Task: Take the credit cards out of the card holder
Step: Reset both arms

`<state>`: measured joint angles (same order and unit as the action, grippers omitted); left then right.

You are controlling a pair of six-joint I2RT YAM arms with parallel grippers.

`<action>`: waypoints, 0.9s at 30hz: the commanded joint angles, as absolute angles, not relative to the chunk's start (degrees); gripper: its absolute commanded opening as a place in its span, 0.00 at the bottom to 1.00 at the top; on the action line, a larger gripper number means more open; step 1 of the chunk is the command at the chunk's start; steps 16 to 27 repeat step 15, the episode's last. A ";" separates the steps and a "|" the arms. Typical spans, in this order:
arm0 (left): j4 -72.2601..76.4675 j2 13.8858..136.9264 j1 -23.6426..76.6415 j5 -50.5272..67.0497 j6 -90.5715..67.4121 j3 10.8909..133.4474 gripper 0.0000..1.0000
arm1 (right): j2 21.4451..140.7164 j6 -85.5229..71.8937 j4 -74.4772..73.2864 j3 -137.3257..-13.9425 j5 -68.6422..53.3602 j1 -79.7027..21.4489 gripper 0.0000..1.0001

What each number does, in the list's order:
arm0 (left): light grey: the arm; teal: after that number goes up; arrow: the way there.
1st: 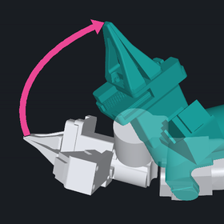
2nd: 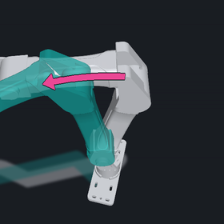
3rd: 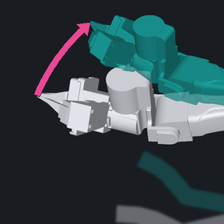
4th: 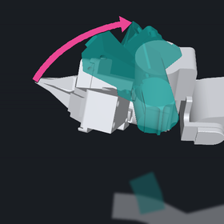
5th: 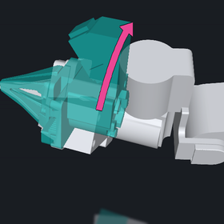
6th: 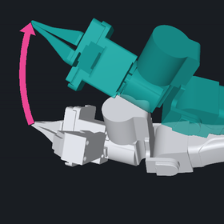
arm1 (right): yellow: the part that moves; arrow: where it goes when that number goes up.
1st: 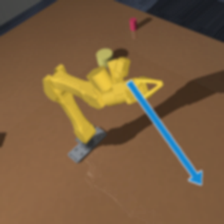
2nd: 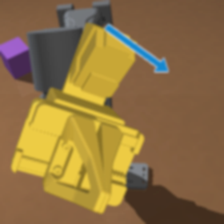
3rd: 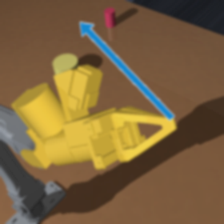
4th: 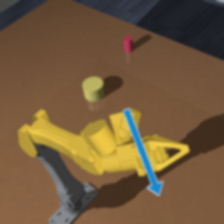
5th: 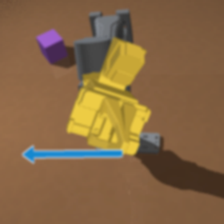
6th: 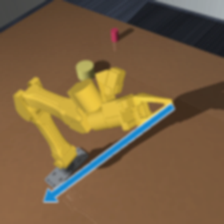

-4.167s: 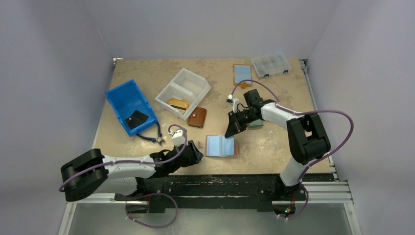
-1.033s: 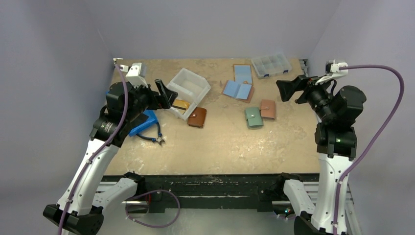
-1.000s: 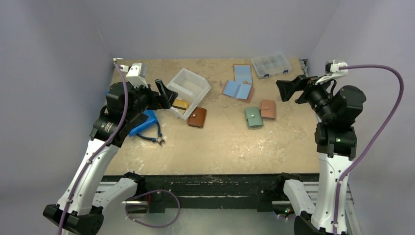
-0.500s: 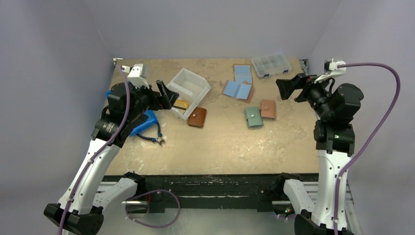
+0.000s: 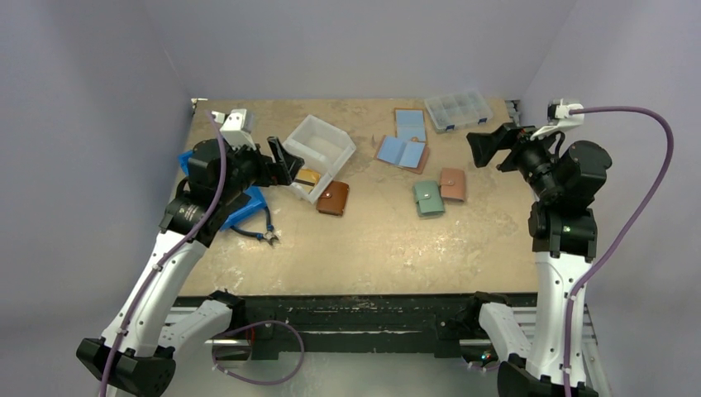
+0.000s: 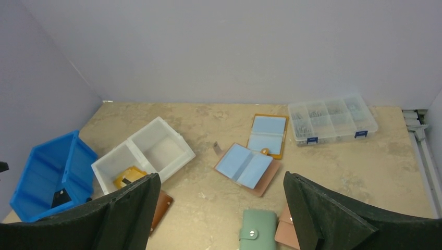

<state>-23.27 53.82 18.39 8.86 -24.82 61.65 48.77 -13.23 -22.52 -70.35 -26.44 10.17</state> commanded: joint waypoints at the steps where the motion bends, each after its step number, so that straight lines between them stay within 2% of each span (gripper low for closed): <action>1: -20.48 53.88 18.19 9.76 -23.47 61.17 0.99 | 48.94 -14.15 -19.75 -70.22 -25.32 10.35 0.99; 27: -20.06 54.20 18.19 9.45 -23.13 60.49 0.99 | 48.53 -12.59 -19.74 -68.89 -24.71 10.35 0.99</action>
